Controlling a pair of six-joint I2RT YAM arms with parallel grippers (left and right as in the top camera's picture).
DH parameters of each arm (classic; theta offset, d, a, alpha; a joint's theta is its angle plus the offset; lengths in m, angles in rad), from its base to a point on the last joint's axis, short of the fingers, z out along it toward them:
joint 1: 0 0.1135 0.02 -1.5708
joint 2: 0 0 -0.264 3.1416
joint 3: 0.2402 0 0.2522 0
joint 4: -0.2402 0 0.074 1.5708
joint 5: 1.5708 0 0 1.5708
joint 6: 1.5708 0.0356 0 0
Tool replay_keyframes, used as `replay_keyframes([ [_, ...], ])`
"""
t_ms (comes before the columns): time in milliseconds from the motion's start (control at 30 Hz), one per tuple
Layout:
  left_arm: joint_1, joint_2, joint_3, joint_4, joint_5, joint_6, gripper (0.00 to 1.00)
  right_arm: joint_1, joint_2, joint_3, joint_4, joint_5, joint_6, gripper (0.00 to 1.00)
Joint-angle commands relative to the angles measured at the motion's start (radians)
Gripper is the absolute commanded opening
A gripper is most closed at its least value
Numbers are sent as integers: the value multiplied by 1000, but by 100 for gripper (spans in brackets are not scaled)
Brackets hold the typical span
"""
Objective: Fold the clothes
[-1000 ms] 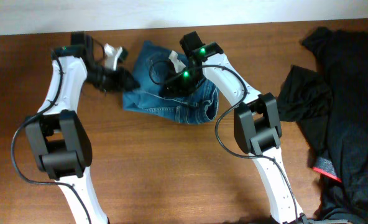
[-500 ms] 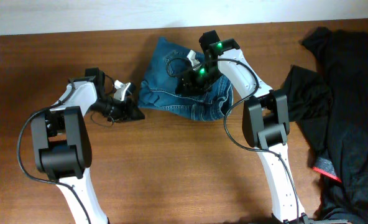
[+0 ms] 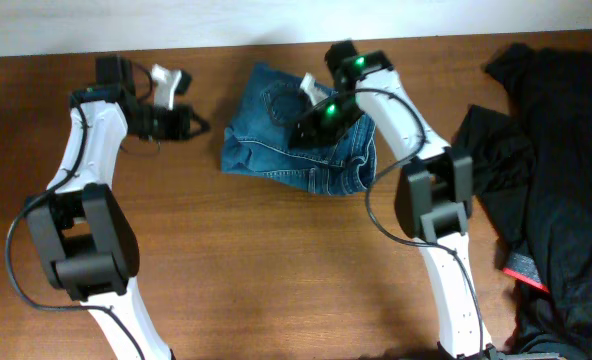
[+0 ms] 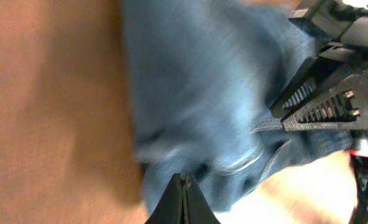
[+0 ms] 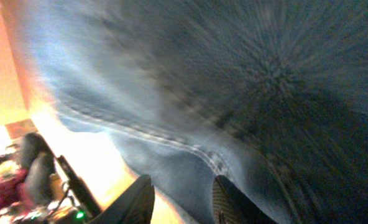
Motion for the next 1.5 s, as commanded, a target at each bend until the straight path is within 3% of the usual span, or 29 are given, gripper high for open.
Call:
replay_keyframes([
  [0,-37,-43,48,51,142,24,0,-56,-198,98,-3,93,-58,37],
  [67,-59,-40,48,98,156,24,1,-80,-232,111,-2,134,-40,41],
  [233,-137,-32,48,197,110,24,1,-131,-240,101,-27,150,-40,41],
  [500,-220,45,47,224,43,24,0,-134,-239,-38,82,184,-40,41],
  [733,-224,175,47,100,33,24,0,-135,-239,-322,298,182,-13,40],
  [1000,-224,252,47,-31,0,32,0,-137,-239,-751,671,198,76,41],
  [1200,-219,253,47,-51,-10,53,0,-137,-239,-818,728,245,99,41],
  [1467,-183,253,47,-131,-167,98,0,-179,-239,-813,721,254,100,42],
])
